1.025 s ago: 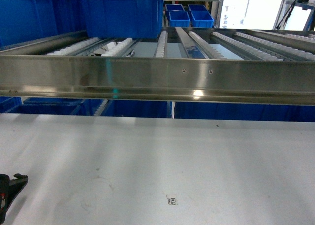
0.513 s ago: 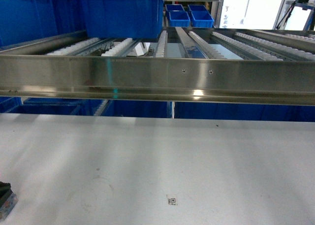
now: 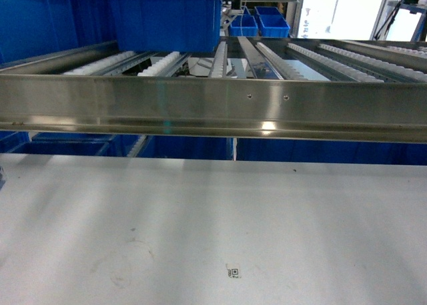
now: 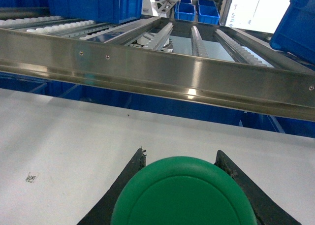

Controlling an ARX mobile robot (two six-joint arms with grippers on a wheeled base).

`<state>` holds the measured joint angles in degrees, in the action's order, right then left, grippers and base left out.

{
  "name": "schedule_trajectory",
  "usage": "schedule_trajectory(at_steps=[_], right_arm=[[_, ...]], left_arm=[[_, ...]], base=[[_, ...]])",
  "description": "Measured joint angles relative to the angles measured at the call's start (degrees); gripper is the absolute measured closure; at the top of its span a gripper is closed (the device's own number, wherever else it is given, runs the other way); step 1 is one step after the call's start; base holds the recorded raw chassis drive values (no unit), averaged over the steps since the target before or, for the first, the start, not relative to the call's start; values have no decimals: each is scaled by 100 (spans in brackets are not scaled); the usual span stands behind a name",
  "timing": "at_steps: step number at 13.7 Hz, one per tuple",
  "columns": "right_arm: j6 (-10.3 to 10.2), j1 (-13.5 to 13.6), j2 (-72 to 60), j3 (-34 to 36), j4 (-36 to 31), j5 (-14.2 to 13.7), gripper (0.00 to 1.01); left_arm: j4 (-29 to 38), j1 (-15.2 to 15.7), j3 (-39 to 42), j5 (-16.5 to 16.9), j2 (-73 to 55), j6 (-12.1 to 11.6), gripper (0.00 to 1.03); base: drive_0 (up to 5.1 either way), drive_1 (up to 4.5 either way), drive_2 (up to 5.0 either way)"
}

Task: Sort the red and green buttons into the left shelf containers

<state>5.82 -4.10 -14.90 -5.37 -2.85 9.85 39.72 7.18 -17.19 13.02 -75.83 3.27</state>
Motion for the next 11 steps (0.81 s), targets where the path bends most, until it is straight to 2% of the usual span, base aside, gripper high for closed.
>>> schedule_trajectory(at_steps=[1,3,5,6,7,8,11], right_arm=[[0,0,0,0,0,0,67],[0,0,0,0,0,-2,67],[0,0,0,0,0,0,67],[0,0,0,0,0,0,67],[0,0,0,0,0,0,67],[0,0,0,0,0,0,67],[0,0,0,0,-9,0,67]], left_arm=[[-39,-15,0,-4,76,24,78],[-260,-219,4,-31,905,332,78],[-446,-555,7,-260,1696,442,78],[-866,-811,118,-494,2555,522,78],[-2376,-1652,529,-1650,4522,553,78],[-2385,-2310,605,-2350,4682,535,78],[-2400,-2310,608,-2352,4649,535,78]], base=[[0,0,0],[0,0,0],[0,0,0],[0,0,0],[0,0,0],[0,0,0],[-490,253,253]])
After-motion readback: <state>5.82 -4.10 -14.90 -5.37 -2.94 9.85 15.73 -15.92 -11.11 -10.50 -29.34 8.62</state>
